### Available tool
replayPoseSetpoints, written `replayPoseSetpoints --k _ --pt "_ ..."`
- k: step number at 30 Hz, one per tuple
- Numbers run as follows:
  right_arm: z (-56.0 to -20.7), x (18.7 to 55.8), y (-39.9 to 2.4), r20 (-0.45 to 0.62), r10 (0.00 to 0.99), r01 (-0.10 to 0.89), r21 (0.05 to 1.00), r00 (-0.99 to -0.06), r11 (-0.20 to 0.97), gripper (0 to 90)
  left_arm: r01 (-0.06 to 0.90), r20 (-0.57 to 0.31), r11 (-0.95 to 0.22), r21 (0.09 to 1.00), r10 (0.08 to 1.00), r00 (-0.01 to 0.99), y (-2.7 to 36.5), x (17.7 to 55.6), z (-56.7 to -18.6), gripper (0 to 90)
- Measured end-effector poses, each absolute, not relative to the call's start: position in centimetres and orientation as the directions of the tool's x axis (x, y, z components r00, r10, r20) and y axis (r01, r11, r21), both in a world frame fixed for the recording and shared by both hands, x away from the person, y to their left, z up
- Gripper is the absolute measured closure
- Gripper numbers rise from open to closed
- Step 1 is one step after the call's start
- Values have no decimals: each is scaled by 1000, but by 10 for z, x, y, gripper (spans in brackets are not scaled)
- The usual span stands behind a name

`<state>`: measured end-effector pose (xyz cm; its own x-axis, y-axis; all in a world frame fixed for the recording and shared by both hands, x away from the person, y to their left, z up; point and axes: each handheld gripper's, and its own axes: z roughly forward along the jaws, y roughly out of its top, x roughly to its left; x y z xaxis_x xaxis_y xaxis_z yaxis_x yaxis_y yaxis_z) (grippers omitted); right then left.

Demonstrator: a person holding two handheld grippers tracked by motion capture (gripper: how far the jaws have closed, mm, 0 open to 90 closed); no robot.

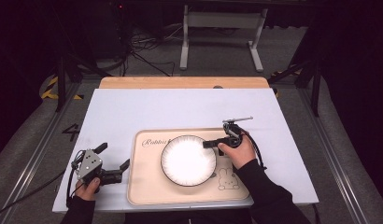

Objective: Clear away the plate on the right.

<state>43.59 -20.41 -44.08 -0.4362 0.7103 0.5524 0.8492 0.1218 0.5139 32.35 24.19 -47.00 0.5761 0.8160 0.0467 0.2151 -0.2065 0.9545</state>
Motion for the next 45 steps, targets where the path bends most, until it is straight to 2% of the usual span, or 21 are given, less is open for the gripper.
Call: replayPoseSetpoints --k 1,2,4,7,11,15,18,21,23,26,31,34,45 --pt "-441 436 -204 552 710 849 514 -436 122 653 214 47 -206 955 815 577 242 323 -470 3" --pt "-439 434 -205 523 710 817 562 -472 130 612 215 46 -206 955 814 580 242 323 -470 3" --pt "-438 433 -205 507 710 801 583 -489 136 596 214 45 -205 955 813 580 242 323 -470 3" --pt "-432 429 -205 439 704 728 667 -558 161 533 217 43 -203 955 818 573 242 324 -470 3" --pt "-427 425 -204 340 663 595 778 -667 200 409 219 41 -200 955 820 570 243 324 -470 3" --pt "-424 421 -204 265 612 507 821 -745 262 301 219 42 -200 955 822 568 242 324 -470 3" --pt "-423 418 -204 246 582 468 843 -775 266 228 220 41 -199 955 822 568 242 324 -470 3" --pt "-423 416 -206 308 569 503 835 -762 222 152 220 44 -203 954 822 568 242 324 -470 3" --pt "-420 415 -208 267 562 452 866 -782 217 126 220 44 -204 954 822 568 242 324 -470 3" --pt "-417 413 -209 259 545 428 880 -797 206 98 221 43 -203 954 821 569 242 324 -470 3" --pt "-411 407 -214 178 499 333 912 -848 240 63 221 44 -204 954 821 569 242 324 -470 3" --pt "-410 403 -217 165 472 312 916 -866 253 53 220 46 -205 954 822 568 242 324 -470 3" --pt "-406 394 -236 37 510 193 947 -859 256 51 221 44 -204 954 822 567 242 324 -470 3"
